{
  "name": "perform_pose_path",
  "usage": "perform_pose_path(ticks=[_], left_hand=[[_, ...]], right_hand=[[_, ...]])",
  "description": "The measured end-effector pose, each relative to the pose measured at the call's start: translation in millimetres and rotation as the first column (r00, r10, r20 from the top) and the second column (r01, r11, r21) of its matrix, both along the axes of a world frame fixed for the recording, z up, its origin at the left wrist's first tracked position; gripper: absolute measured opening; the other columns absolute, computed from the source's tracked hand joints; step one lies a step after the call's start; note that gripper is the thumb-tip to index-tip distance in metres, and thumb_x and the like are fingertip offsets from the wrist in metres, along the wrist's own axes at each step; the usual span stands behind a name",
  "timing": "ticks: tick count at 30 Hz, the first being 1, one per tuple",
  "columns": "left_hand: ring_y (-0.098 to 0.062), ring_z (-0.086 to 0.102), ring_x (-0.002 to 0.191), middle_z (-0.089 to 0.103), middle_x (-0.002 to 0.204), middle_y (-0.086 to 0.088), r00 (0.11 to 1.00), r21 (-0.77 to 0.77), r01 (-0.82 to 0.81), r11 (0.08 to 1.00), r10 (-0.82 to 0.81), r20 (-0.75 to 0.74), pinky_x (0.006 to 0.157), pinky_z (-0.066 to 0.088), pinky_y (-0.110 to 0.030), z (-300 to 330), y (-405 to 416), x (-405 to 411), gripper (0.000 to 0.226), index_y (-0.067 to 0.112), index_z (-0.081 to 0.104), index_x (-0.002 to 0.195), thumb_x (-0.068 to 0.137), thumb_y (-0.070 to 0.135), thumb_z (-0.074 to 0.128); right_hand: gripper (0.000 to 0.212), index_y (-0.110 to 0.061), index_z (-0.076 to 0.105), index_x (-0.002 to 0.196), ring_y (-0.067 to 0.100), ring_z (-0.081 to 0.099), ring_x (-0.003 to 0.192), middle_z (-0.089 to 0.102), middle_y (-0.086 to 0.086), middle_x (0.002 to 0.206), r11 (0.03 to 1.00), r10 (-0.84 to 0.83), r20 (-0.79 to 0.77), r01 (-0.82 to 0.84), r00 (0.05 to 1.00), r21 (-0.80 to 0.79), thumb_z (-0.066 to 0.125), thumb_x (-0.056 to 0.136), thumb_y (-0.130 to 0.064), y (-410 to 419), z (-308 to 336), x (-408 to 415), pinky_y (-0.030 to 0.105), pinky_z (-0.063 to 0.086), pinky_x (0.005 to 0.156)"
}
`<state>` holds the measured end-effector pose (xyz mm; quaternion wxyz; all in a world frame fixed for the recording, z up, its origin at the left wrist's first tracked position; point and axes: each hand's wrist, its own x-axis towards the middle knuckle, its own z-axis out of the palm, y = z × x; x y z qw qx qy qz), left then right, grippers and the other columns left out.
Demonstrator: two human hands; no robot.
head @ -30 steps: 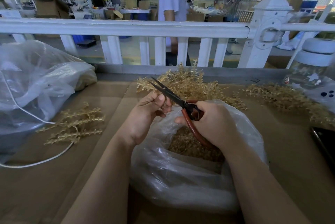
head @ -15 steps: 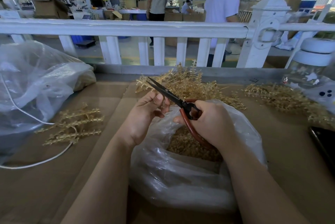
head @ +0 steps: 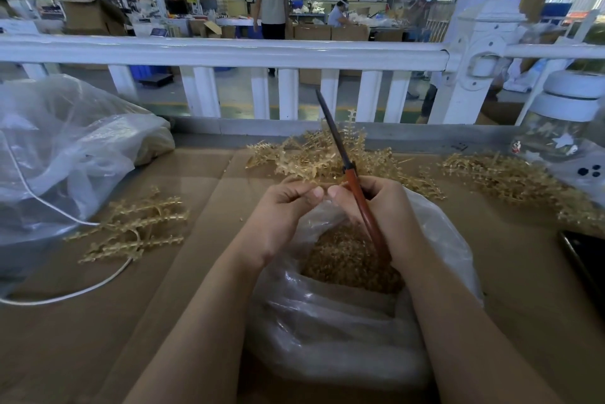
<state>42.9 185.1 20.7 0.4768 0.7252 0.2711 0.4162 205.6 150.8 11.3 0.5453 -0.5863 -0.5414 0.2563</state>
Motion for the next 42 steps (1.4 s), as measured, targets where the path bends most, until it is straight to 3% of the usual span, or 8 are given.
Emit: perform_pose_path(ticks=[3, 8, 12, 20, 25, 30, 34, 42], left_hand=[[0.008, 0.048, 0.064, 0.053, 0.056, 0.023, 0.998, -0.014, -0.009, 1.0, 0.008, -0.069, 0.086, 0.027, -0.029, -2.1, 2.0, 2.0, 0.043, 0.03, 0.064, 0.061, 0.098, 0.011, 0.053], [0.006, 0.049, 0.067, 0.059, 0.065, 0.019, 0.998, -0.047, 0.02, 0.999, -0.022, -0.051, 0.068, 0.036, -0.011, -2.5, 3.7, 0.2, 0.022, 0.019, 0.074, 0.08, 0.091, 0.033, 0.061], [-0.012, 0.059, 0.071, 0.065, 0.076, -0.007, 0.993, -0.13, -0.09, 0.987, 0.099, 0.066, 0.066, 0.047, -0.025, -3.8, 7.6, -1.1, 0.038, 0.006, 0.07, 0.084, 0.08, 0.044, 0.074], [-0.01, 0.057, 0.06, 0.064, 0.066, -0.002, 0.936, -0.296, -0.117, 0.948, 0.205, 0.286, 0.062, 0.048, -0.02, -1.0, 8.1, -1.4, 0.012, 0.014, 0.067, 0.071, 0.082, 0.011, 0.073], [-0.014, 0.049, 0.065, 0.057, 0.07, -0.005, 0.911, -0.24, -0.156, 0.958, 0.234, 0.341, 0.064, 0.046, -0.021, 0.7, 8.0, -5.2, 0.018, 0.013, 0.062, 0.073, 0.088, 0.004, 0.066], [-0.015, 0.055, 0.074, 0.063, 0.074, -0.001, 0.902, -0.211, -0.22, 0.953, 0.281, 0.329, 0.069, 0.044, -0.026, 1.3, 10.0, -7.6, 0.026, 0.016, 0.064, 0.076, 0.089, -0.006, 0.057], [-0.014, 0.055, 0.077, 0.063, 0.077, 0.001, 0.916, -0.171, -0.174, 0.97, 0.223, 0.334, 0.069, 0.044, -0.021, 1.1, 9.1, -8.7, 0.01, 0.019, 0.065, 0.078, 0.081, 0.01, 0.062], [-0.009, 0.052, 0.071, 0.064, 0.072, 0.006, 0.931, -0.176, -0.124, 0.977, 0.176, 0.32, 0.067, 0.042, -0.021, -1.0, 9.0, -6.7, 0.029, 0.019, 0.068, 0.08, 0.091, -0.005, 0.056]], right_hand=[[0.014, -0.027, 0.073, 0.073, -0.006, 0.059, 0.049, 0.066, -0.017, 0.056, 1.0, 0.002, -0.009, -0.002, 1.0, -0.012, 0.081, 0.084, -0.023, 1.8, 0.9, 0.5, 0.009, 0.043, 0.05], [0.016, -0.026, 0.072, 0.073, -0.004, 0.061, 0.052, 0.068, -0.017, 0.059, 1.0, 0.019, 0.034, -0.019, 0.999, -0.009, 0.08, 0.084, -0.018, 2.3, -0.4, 1.3, 0.011, 0.045, 0.053], [0.017, -0.026, 0.07, 0.072, -0.002, 0.065, 0.059, 0.07, -0.017, 0.063, 0.999, -0.027, 0.024, 0.026, 0.999, 0.026, 0.081, 0.084, -0.021, 2.9, -1.4, 0.0, 0.009, 0.048, 0.056], [0.012, -0.03, 0.07, 0.08, -0.002, 0.067, 0.067, 0.072, -0.02, 0.073, 0.999, -0.036, 0.091, 0.034, 0.995, 0.018, 0.081, 0.082, -0.034, -0.9, -1.7, -0.7, 0.013, 0.05, 0.059], [0.065, -0.034, 0.065, 0.09, -0.004, 0.062, 0.077, 0.068, -0.02, 0.078, 0.992, -0.119, 0.412, 0.096, 0.904, 0.076, 0.059, 0.059, -0.091, -10.1, 0.1, 2.1, 0.015, 0.044, 0.061], [0.066, -0.037, 0.057, 0.099, -0.006, 0.056, 0.08, 0.061, -0.023, 0.085, 0.992, -0.122, 0.592, 0.077, 0.797, 0.101, 0.049, 0.065, -0.093, -9.0, -4.2, 2.1, 0.011, 0.04, 0.063], [0.078, -0.035, 0.055, 0.092, -0.007, 0.054, 0.079, 0.058, -0.022, 0.081, 0.989, -0.147, 0.601, 0.1, 0.786, 0.111, 0.033, 0.058, -0.102, -9.2, -3.3, 3.9, 0.013, 0.038, 0.06], [0.062, -0.033, 0.057, 0.09, -0.001, 0.056, 0.076, 0.059, -0.02, 0.08, 0.984, -0.177, 0.646, 0.115, 0.743, 0.138, 0.045, 0.067, -0.09, -7.9, -5.2, 5.7, 0.018, 0.044, 0.059]])
